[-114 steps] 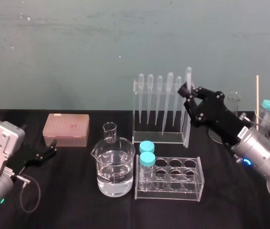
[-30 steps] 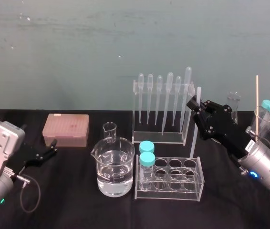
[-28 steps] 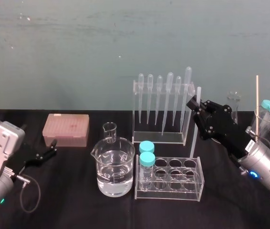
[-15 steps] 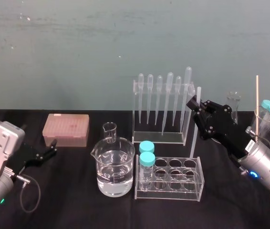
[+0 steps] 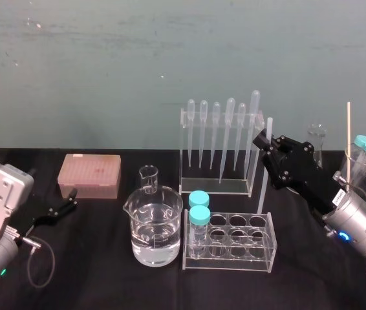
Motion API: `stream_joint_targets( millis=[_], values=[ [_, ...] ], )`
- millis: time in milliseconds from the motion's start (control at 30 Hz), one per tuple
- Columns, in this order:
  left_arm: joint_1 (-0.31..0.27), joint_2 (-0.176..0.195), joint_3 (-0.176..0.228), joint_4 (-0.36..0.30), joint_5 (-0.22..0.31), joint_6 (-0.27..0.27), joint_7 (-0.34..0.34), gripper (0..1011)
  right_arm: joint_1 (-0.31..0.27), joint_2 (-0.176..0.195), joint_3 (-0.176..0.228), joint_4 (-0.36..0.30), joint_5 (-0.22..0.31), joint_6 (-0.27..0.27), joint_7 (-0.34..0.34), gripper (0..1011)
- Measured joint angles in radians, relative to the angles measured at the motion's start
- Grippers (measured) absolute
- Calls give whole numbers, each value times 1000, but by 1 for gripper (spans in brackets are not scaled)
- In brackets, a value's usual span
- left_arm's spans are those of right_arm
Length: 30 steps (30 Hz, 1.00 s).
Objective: Pick up the stirring rod with one hand, then place it down.
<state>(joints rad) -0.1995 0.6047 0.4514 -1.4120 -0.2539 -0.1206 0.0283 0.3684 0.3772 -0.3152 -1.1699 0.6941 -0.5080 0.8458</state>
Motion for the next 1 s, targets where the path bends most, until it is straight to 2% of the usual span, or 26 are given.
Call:
stream_joint_targets(
  millis=[1000],
  values=[
    [0, 0, 0, 0, 0, 0, 0, 1000, 0, 0, 0, 0, 0, 0, 0, 67]
  ],
)
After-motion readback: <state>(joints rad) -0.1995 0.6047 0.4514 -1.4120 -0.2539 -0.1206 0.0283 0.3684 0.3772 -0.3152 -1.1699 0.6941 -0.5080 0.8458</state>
